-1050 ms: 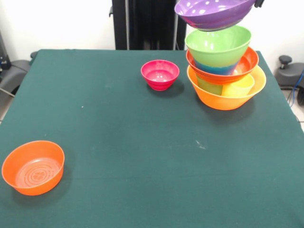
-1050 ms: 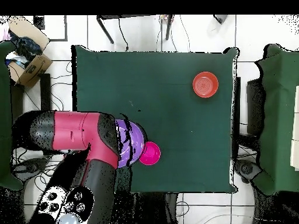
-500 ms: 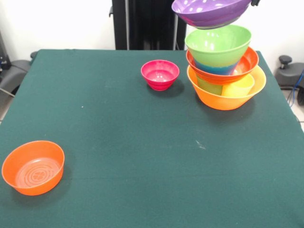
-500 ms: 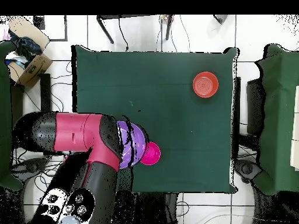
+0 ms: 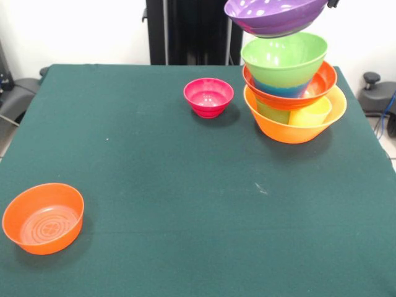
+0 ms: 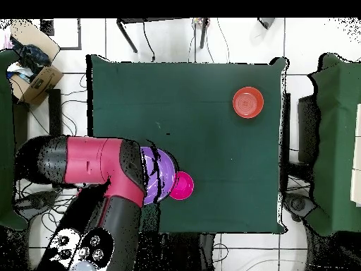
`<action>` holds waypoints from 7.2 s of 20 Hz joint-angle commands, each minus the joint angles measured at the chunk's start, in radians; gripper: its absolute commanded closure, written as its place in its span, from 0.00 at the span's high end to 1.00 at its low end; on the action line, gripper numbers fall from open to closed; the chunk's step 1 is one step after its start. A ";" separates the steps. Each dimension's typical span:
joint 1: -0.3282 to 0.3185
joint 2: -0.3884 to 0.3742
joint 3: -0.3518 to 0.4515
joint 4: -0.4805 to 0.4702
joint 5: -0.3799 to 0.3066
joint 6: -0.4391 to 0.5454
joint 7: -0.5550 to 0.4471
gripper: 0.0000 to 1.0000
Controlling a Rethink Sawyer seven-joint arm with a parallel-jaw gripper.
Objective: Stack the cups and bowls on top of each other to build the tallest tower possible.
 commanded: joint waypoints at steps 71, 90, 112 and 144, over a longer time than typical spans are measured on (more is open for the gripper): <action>-0.001 0.072 0.145 0.182 0.061 -0.234 0.116 0.00; 0.007 0.095 0.129 0.152 0.053 -0.224 0.139 0.00; 0.013 0.140 0.122 0.067 0.056 -0.177 0.164 0.00; 0.014 0.130 0.092 0.071 0.047 -0.159 0.151 1.00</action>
